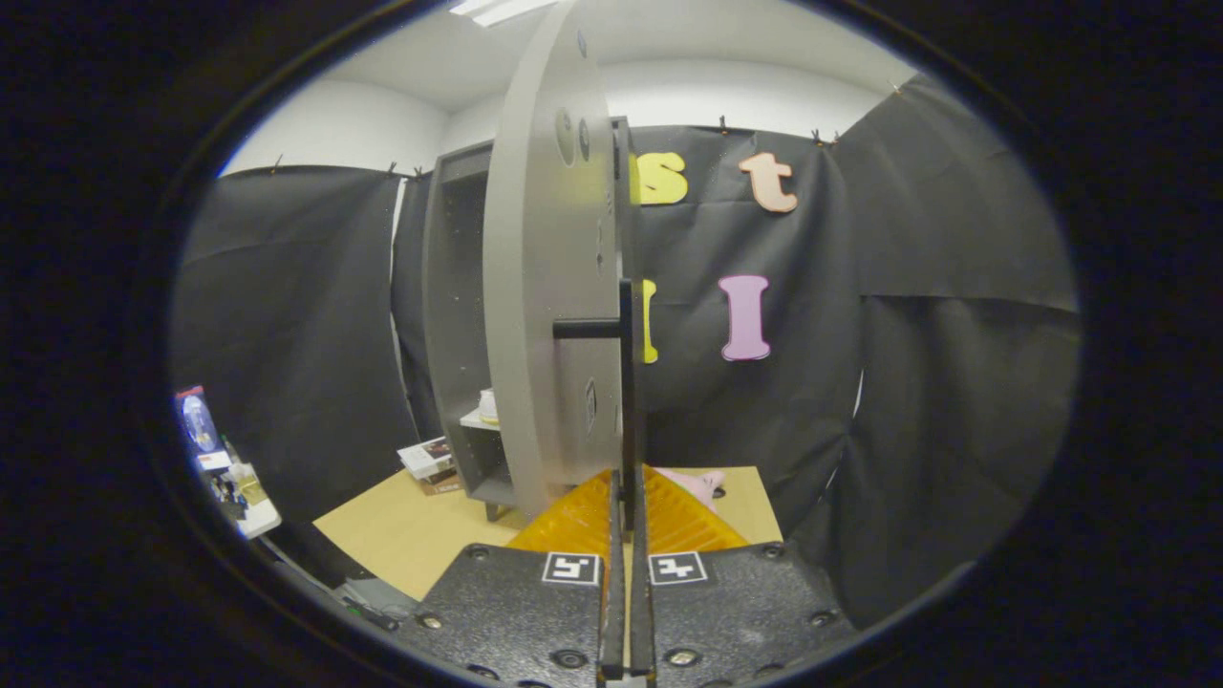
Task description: Open the shoe cabinet door, grab the shoes and put them into the shoe cabinet, then close the shoe cabinet door.
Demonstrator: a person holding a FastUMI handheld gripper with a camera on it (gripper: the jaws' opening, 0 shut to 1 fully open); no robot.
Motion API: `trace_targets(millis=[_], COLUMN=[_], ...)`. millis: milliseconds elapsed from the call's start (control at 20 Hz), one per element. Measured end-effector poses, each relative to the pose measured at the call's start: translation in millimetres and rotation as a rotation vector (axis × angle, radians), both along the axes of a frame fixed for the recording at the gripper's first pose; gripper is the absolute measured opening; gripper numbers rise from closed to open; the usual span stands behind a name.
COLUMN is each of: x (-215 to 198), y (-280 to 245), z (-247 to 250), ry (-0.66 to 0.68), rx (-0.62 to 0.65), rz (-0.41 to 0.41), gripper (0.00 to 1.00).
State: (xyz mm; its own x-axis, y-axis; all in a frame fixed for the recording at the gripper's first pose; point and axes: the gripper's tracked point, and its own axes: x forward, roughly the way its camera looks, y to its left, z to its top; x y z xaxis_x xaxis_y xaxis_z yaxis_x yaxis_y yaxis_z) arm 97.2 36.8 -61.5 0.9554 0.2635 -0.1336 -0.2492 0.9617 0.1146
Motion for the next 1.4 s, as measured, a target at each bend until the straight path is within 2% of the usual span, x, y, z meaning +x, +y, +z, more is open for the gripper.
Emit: trace_targets(millis=[100, 200, 350, 800, 950, 1100, 1250, 1350, 1400], x=[2.0, 7.2, 4.1, 5.3, 2.5, 2.2, -1.6, -8.8, -13.6], y=[2.2, -13.5, -2.9, -7.3, -10.8, -20.2, -34.2, -34.8, -33.6], z=[0.0, 1.9, 2.6, 1.0, 3.3, 20.9, 24.2, 26.8, 27.2], ry=[-0.024, -0.042, -0.024, -0.006, -0.001, -0.077, -0.117, -0.114, -0.112], rx=[-0.043, -0.066, -0.016, -0.026, -0.014, -0.045, -0.121, -0.117, -0.108], rz=[0.021, -0.019, -0.018, -0.053, -0.089, -0.148, -0.189, -0.201, -0.208], gripper=[0.04, 0.04, 0.04, 0.04, 0.04, 0.06, 0.54, 0.86, 0.87])
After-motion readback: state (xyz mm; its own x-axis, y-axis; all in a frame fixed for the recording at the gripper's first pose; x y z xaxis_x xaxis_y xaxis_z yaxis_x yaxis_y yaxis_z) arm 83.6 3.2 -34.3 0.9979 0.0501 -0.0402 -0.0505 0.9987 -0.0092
